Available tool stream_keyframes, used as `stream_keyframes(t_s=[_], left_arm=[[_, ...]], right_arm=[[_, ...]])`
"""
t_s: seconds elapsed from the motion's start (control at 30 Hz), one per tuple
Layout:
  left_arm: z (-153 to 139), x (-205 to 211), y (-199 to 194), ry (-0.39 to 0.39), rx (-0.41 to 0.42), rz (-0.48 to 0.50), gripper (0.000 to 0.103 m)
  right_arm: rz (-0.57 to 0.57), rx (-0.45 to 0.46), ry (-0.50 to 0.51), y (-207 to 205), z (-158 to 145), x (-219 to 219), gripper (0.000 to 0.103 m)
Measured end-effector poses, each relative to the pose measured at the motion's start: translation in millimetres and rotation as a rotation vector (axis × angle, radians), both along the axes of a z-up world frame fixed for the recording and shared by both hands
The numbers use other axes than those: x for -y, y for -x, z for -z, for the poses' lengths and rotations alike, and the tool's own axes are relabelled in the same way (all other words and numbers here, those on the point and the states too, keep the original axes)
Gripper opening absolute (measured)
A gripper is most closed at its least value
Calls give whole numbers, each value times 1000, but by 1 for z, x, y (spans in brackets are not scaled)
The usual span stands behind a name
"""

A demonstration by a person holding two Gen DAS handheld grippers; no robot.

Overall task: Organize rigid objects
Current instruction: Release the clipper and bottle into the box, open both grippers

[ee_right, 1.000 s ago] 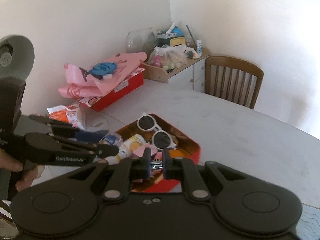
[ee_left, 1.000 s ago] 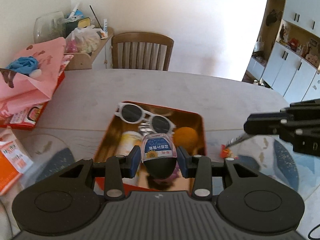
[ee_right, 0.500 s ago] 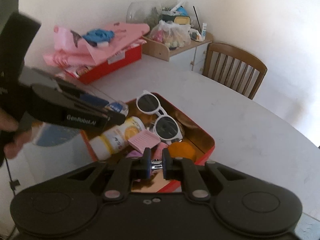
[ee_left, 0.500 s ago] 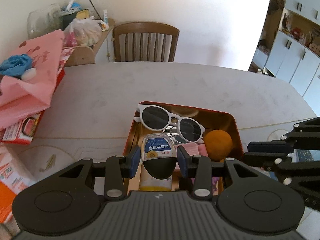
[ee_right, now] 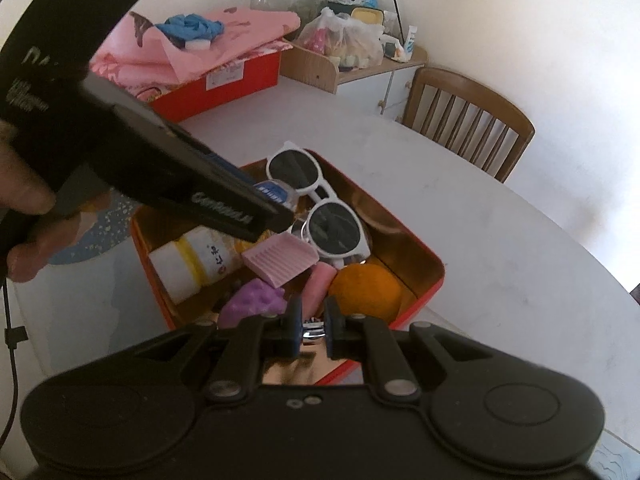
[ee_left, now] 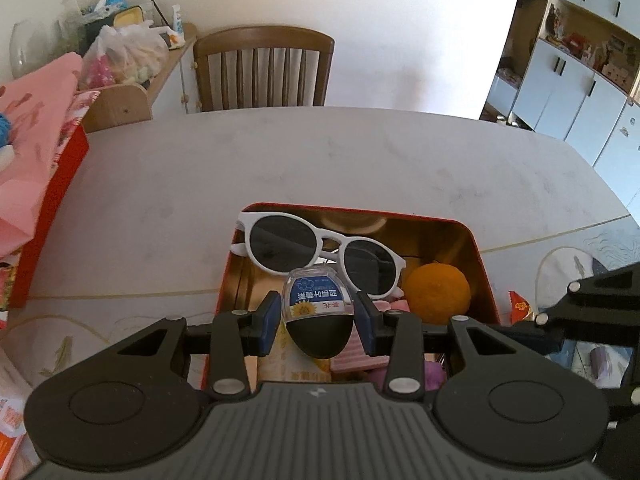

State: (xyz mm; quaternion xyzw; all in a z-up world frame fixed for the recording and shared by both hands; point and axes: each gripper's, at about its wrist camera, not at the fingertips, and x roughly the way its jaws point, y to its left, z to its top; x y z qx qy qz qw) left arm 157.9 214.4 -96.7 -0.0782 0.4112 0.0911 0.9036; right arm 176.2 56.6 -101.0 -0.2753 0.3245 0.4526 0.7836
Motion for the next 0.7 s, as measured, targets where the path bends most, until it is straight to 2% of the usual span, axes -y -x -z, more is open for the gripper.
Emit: stream_keyframes(t_s=[0.23, 0.47, 0.57, 0.7], left_arm=[[4, -3, -10, 16, -6, 0, 39], [4, -8, -14, 42, -11, -23, 39], [2, -7, -12, 38, -7, -27, 39], [-1, -3, -6, 28, 5, -21, 40]], right_arm=[[0, -6, 8, 5, 5, 0, 11], [15, -49, 0, 5, 0, 3, 23], [37, -76, -21, 4, -4, 7, 31], [65, -91, -49, 2, -10, 15, 35]])
